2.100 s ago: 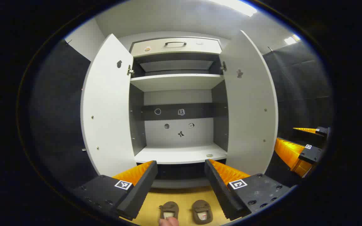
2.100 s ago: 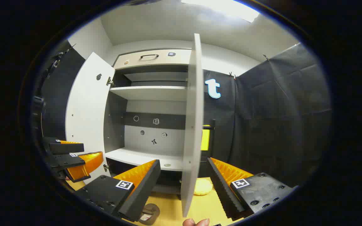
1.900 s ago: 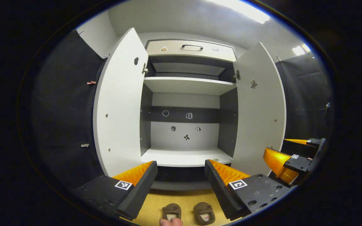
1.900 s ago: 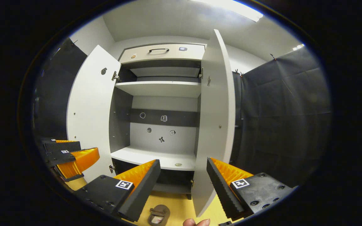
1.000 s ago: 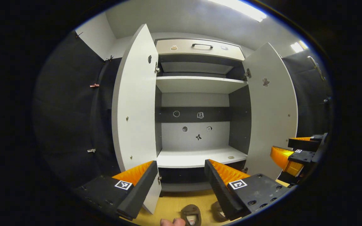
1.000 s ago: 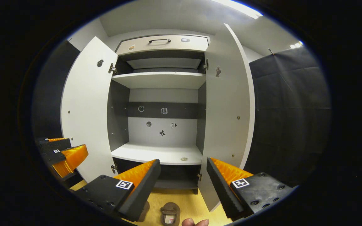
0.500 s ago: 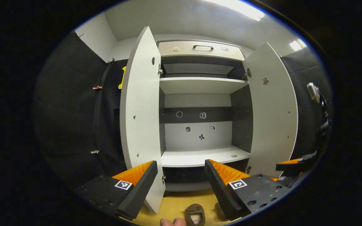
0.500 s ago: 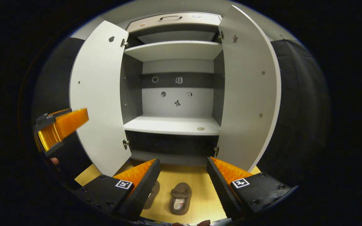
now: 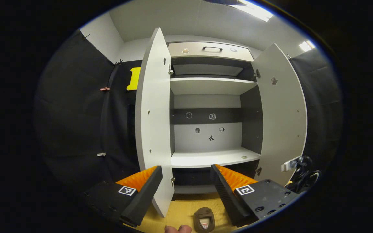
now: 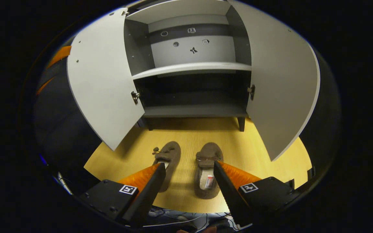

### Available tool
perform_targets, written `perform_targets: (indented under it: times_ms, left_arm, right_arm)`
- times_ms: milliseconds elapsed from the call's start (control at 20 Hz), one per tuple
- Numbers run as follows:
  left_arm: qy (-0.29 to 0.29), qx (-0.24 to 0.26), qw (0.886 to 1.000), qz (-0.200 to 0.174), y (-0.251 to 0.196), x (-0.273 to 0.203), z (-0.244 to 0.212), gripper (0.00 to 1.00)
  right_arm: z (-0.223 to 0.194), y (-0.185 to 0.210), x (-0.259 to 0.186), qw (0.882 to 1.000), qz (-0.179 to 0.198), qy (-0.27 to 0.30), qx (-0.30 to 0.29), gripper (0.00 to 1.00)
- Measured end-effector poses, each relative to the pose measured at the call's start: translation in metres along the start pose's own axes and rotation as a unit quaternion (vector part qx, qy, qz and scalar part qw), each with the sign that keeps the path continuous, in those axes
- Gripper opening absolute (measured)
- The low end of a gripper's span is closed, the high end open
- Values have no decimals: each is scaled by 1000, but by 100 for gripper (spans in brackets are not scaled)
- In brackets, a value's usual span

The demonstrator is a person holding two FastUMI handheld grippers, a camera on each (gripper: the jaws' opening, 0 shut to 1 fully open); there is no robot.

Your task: Grab one shoe with the right hand and put it into the shoe cabinet, grab the other shoe with the left hand and put it into the shoe cabinet; then close the right door with the right hand and the left door with the left hand.

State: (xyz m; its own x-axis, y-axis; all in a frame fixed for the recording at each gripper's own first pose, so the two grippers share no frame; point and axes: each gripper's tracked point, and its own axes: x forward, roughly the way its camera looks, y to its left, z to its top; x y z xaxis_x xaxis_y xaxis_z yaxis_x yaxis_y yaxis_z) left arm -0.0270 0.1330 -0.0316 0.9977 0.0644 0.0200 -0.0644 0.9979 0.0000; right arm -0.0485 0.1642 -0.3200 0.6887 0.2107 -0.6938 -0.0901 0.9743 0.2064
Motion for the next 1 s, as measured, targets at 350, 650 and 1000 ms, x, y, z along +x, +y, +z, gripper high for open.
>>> perform_targets:
  times_ms: [350, 650, 1000]
  left_arm:
    - [21, -6, 1000, 9, 7, -5, -21, 96]
    - [36, -6, 999, 11, 10, -4, -37, 96]
    - [62, -5, 998, 14, 14, 0, -58, 96]
  right_arm:
    - [-44, -8, 64, 999, -2, 45, 30, 98]
    - [-62, -18, 120, 997, -21, 52, 57, 94]
    - [-66, -40, 168, 995, -77, 37, 50, 23]
